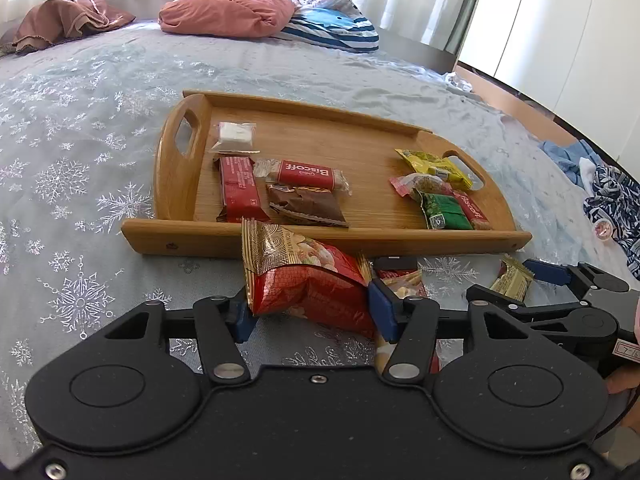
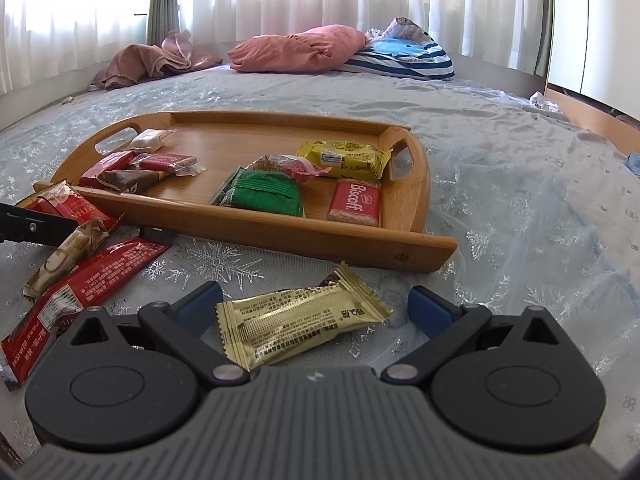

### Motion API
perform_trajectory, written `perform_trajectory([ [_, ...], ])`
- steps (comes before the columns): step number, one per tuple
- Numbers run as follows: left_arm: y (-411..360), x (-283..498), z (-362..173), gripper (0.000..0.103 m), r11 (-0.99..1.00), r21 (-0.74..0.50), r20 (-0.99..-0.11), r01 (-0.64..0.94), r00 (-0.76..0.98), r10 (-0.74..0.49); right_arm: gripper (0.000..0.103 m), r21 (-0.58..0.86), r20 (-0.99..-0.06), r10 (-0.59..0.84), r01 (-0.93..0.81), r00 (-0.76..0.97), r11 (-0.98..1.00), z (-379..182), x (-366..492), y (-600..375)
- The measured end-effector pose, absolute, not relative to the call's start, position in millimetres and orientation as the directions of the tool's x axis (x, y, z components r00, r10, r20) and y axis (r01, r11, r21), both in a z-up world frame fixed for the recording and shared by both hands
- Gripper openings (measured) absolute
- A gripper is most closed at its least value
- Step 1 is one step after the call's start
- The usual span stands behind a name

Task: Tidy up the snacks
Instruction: 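Lift the red nut packet with the left tool while the right tool grasps the gold packet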

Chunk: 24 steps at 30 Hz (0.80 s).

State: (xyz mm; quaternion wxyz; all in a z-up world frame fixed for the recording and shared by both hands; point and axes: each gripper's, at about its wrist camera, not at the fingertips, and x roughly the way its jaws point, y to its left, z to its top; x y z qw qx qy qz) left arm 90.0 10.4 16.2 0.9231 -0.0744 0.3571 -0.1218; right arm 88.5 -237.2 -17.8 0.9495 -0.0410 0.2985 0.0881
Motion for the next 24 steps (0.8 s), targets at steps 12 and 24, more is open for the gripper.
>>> perform_trajectory([
  [12,17,84,30,0.040,0.958,-0.234,-0.626,0.167,0.729,-0.279,0.095,-0.113,-0.570,0.115,-0.216,0.814,0.970,-10,81,-224],
  [24,7,97,24,0.040,0.954,-0.260,-0.637,0.149,0.716,-0.285,0.069,-0.021,-0.601,0.152,-0.205,0.785,0.979,-8,81,-233],
])
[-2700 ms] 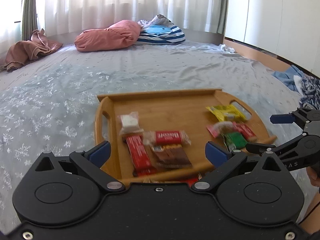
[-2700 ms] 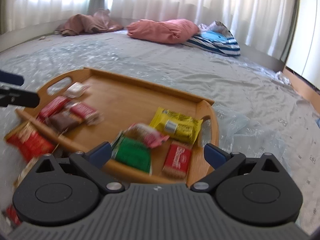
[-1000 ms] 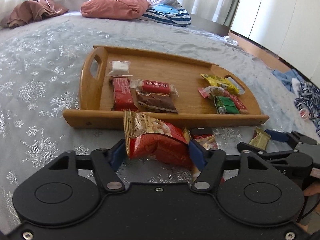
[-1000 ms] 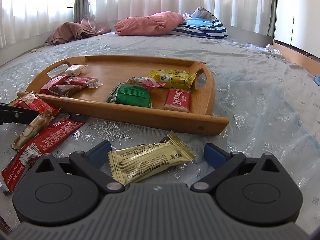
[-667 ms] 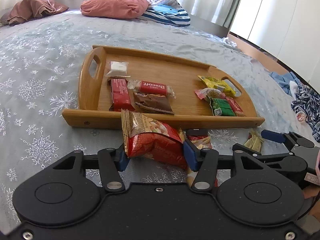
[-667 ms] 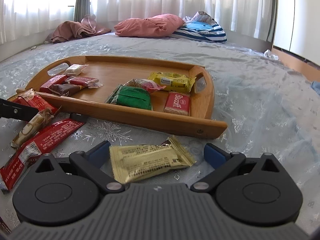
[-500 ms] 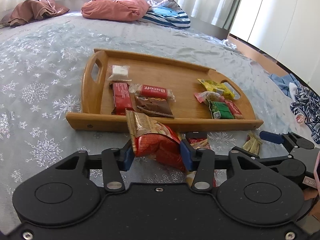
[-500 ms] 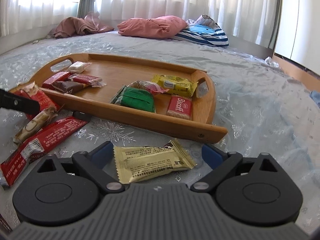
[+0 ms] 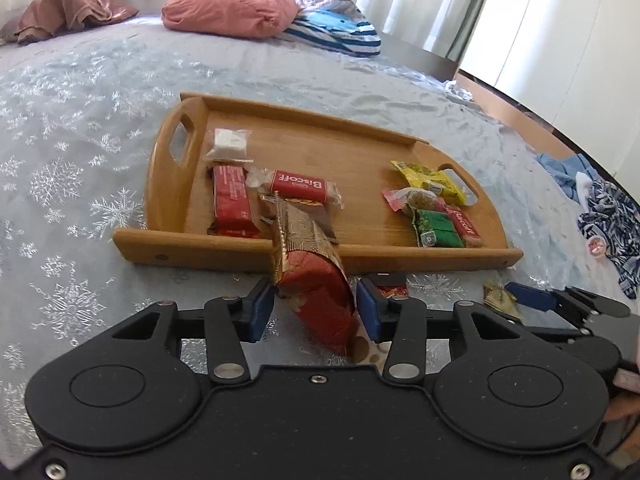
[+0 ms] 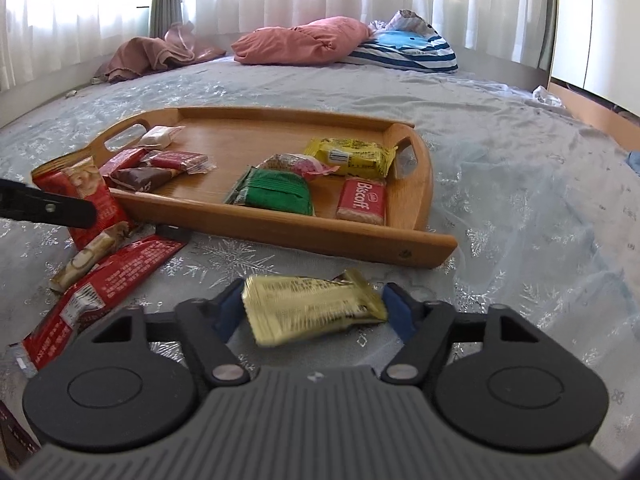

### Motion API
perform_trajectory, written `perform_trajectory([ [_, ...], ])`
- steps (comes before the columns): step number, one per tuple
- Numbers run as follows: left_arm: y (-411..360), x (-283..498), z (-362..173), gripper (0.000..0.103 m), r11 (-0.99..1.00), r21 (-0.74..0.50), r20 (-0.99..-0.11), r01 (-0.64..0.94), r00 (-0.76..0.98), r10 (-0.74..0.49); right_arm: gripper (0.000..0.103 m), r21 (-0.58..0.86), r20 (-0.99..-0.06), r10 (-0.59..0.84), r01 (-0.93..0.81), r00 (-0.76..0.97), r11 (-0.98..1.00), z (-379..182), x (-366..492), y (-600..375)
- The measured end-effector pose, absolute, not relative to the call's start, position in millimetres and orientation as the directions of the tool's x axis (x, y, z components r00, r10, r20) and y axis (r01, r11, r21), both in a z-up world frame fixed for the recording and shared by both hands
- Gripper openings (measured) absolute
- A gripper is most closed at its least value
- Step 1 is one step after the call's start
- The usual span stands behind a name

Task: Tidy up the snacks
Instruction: 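Lift the red nut packet with the left tool while the right tool grasps the gold packet, then carry the red nut packet with the left tool while the right tool carries the gold packet over the tray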

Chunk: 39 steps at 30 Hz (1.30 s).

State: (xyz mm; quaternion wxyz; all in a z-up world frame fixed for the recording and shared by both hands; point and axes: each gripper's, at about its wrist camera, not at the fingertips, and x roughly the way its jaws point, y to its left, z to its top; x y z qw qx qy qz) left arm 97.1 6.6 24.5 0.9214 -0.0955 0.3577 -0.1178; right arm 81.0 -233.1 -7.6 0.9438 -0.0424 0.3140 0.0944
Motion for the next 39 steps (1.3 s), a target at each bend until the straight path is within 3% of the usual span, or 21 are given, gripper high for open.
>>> perform_trajectory([
  [7,0,91,33,0.031,0.960,-0.224,-0.609,0.167,0.745,-0.272,0.030,-0.039,-0.599,0.135,-0.198,0.789,0.979,-2,77,-229],
  [11,5,88,41,0.031,0.960,-0.230,-0.605,0.160,0.749,-0.270,0.017,-0.050,-0.588,0.128,-0.193,0.799,0.980,0,74,-229],
  [26,14,86,71,0.030,0.958,-0.221,-0.549,0.180,0.789,-0.275,0.015,-0.021,-0.558,0.107,-0.143,0.823,0.990,27,71,-222],
  [39,15,144,92,0.030,0.949,-0.248,-0.524,0.195,0.797,-0.300,0.015,0.118,-0.551,0.195,-0.155,0.812,0.981,53,125,-217],
])
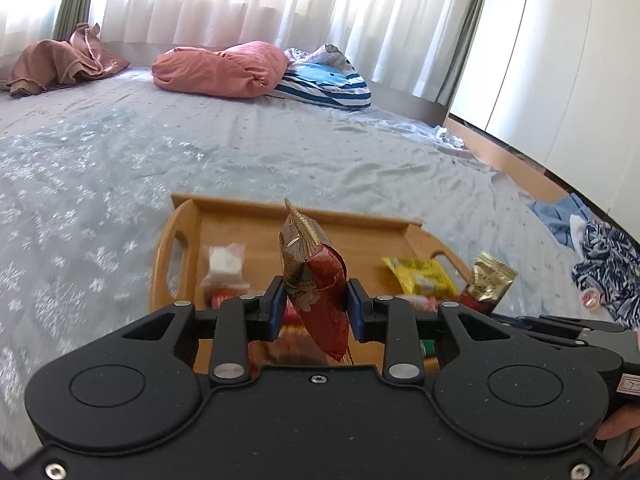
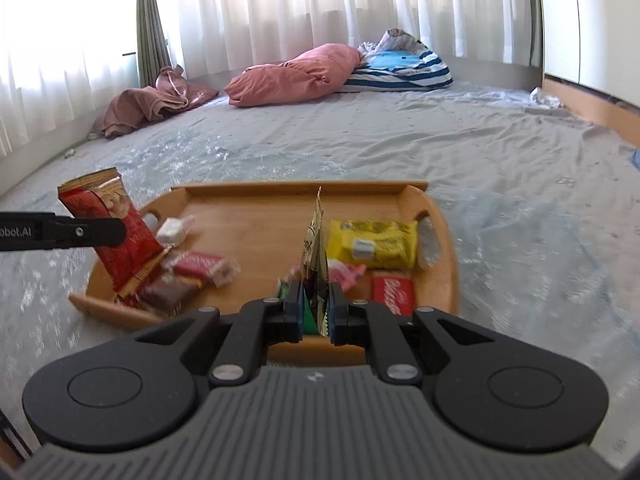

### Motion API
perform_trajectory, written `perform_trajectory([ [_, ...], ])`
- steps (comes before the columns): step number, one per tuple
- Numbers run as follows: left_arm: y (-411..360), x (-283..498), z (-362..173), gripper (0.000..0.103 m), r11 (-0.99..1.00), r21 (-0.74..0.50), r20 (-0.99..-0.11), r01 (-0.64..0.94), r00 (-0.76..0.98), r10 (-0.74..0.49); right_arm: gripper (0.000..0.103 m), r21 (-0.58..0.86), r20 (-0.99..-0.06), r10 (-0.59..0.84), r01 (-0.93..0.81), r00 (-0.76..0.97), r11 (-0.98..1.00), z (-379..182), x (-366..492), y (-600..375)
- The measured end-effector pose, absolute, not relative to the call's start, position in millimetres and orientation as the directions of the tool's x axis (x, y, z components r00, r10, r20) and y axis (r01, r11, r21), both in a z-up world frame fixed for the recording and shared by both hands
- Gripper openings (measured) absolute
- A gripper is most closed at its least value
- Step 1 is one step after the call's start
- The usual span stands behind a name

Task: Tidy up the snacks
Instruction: 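Carry the red nut packet with the left tool while the right tool carries the gold packet over the tray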

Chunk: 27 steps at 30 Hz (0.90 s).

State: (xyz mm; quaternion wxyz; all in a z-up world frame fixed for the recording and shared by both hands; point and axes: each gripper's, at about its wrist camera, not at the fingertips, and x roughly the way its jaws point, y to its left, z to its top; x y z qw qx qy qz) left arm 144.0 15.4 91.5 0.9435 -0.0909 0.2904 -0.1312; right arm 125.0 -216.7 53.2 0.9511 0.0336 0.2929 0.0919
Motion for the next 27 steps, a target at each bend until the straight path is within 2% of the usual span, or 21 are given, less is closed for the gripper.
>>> perform_trajectory([
  [7,10,197,86,0.030,0.946,-0.256,-0.544,0.197,0.780,-0.310,0.015,0.181,-0.575,0.254,-0.182,0.778,0.967,53,174,-207],
  [14,14,249,64,0.030,0.920,-0.366,-0.604,0.137,0.718,-0.347,0.015,0.196,-0.633,0.291,-0.215,0.717,0.957,38,216,-192],
  [20,5,265,49,0.030,0.933,-0.326,-0.641,0.151,0.690,-0.335,0.016,0.176,-0.668,0.296,-0.241,0.683,0.954,28,233,-182],
  [27,3,270,41,0.031,0.932,-0.335,-0.653,0.141,0.677,-0.338,0.016,0.252,-0.684,0.341,-0.230,0.645,0.940,22,243,-187],
])
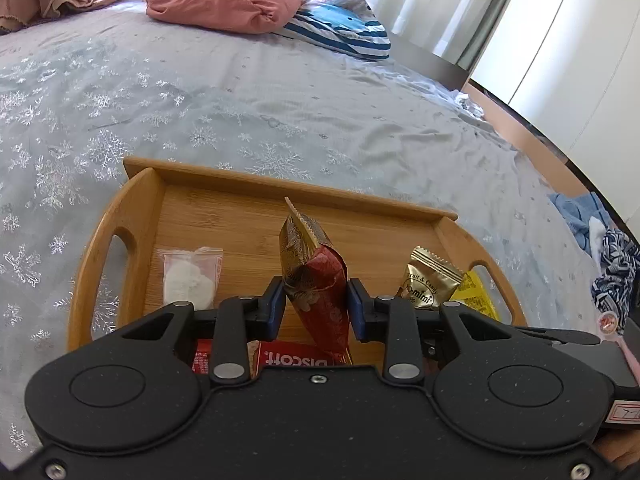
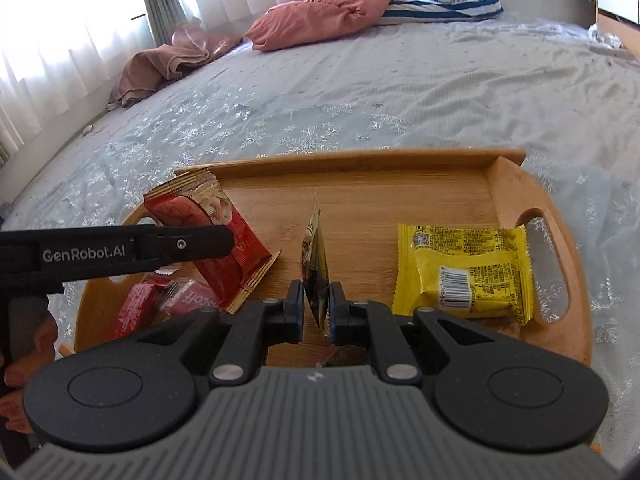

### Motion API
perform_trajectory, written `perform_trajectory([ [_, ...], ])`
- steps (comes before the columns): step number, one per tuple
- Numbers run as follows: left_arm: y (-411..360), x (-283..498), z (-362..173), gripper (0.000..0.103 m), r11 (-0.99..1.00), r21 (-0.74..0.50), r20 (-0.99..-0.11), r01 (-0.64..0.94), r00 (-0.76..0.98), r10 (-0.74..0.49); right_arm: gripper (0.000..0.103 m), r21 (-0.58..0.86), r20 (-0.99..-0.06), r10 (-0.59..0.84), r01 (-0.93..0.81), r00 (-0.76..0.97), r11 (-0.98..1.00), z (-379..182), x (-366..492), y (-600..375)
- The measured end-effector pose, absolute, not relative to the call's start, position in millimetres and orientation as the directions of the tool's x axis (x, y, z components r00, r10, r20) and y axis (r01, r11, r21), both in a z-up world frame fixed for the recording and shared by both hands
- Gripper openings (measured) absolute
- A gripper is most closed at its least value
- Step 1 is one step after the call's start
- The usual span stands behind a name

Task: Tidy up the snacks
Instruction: 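Carry the red nut packet with the left tool while the right tool carries the gold packet over the tray, then open both tools to release the red nut and gold packets on the tray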

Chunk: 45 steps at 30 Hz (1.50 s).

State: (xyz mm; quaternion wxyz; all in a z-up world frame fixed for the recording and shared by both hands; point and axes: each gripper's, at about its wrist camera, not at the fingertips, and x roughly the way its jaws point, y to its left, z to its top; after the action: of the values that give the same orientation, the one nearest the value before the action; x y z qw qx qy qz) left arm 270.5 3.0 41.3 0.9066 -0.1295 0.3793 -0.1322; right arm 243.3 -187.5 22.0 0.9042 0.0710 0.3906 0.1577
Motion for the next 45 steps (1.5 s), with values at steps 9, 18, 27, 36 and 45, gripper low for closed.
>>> perform_trajectory([
  [9,3,272,40,0.034,0.948,-0.292,-0.673,0.126,0.677,-0.298,0.029,0.279,-0.690,0.328,-0.182,0.645,0.943,21,253,-196],
  [18,-3,266,43,0.049,0.971,-0.215,-0.706,0.106,0.670,-0.230,0.047,0.253,-0.682,0.295,-0.162,0.670,0.954,29,252,-202],
  [27,0,254,51,0.085,0.974,-0.209,-0.693,0.091,0.688,-0.213,0.064,0.186,-0.663,0.250,-0.169,0.705,0.968,39,239,-203],
  [36,9,223,63,0.094,0.978,-0.190,-0.659,0.087,0.727,-0.193,0.081,0.095,-0.636,0.219,-0.206,0.740,0.974,49,212,-197],
  [45,19,174,77,0.097,0.975,-0.172,-0.628,0.142,0.747,-0.219,0.088,0.068,-0.609,0.226,-0.234,0.760,0.970,54,178,-196],
])
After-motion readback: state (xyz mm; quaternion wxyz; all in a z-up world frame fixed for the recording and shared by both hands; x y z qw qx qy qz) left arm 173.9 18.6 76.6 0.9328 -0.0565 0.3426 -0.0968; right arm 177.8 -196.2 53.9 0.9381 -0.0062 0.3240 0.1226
